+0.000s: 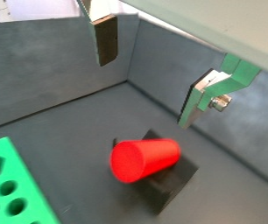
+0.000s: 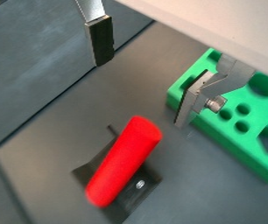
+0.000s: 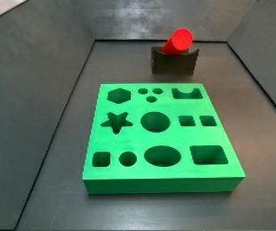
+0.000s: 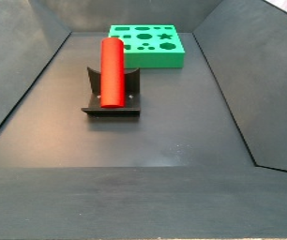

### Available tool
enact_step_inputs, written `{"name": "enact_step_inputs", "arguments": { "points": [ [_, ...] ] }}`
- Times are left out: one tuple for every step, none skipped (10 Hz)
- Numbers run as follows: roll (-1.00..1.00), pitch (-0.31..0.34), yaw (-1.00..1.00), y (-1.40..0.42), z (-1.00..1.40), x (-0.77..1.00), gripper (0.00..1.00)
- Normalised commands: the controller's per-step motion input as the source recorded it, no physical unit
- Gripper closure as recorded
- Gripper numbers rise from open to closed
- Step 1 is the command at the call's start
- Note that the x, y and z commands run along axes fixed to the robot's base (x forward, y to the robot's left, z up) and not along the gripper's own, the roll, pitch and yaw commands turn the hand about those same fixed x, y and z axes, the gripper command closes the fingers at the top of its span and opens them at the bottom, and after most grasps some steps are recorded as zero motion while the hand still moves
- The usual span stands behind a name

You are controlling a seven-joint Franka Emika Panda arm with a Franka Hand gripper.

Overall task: Pick up the round object. Move up. Place the round object on the fixture. Regrasp the round object. Move to above the board. Insert the round object.
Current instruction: Regrasp the round object.

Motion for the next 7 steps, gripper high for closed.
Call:
{"name": "enact_step_inputs", "arguments": {
  "points": [
    [1.0,0.045,0.04,-0.02,0.0,0.03,0.0],
    [1.0,0.061,0.04,-0.03,0.0,0.05,0.0],
    [1.0,0.076,0.05,-0.03,0.0,0.06,0.0],
    [1.0,0.101,0.06,-0.03,0.0,0.08,0.0],
    [1.0,0.118,0.06,-0.04,0.0,0.09,0.0],
    [1.0,0.159,0.09,-0.04,0.0,0.09,0.0],
    [1.0,0.174,0.11,-0.04,0.0,0.09,0.0]
  ]
}}
